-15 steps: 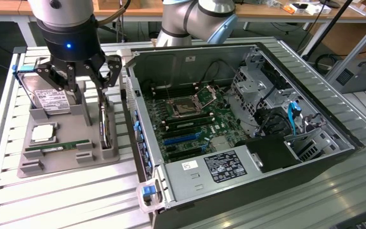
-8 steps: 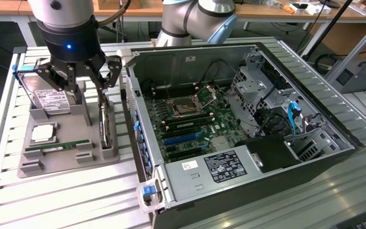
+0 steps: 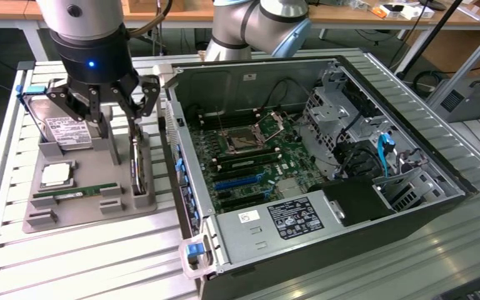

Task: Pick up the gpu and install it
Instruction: 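Pick up the gpu and move the gpu toward the slot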

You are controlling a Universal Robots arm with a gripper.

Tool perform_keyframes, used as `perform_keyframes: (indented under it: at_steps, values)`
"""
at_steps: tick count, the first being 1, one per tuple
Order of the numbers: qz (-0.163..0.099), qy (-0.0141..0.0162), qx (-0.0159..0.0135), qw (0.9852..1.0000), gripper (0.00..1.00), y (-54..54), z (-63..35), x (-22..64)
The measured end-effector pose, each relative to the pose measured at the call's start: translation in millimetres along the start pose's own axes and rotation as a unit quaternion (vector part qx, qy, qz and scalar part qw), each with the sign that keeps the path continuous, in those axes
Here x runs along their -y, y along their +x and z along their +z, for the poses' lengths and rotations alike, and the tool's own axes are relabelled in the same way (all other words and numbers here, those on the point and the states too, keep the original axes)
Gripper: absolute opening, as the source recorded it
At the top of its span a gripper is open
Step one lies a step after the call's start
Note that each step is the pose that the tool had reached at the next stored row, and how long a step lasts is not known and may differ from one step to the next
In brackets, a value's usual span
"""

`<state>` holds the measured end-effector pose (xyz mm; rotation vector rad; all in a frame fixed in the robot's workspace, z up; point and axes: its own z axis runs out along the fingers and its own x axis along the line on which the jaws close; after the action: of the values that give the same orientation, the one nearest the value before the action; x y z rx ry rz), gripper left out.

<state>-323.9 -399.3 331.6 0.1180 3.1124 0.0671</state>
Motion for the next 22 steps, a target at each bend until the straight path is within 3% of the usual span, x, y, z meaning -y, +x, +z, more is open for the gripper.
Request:
perform_keyframes:
  at_steps: [22]
  values:
    - [0.0, 0.0001, 0.0, 1.0, 0.48, 0.2, 8.1, 0.4]
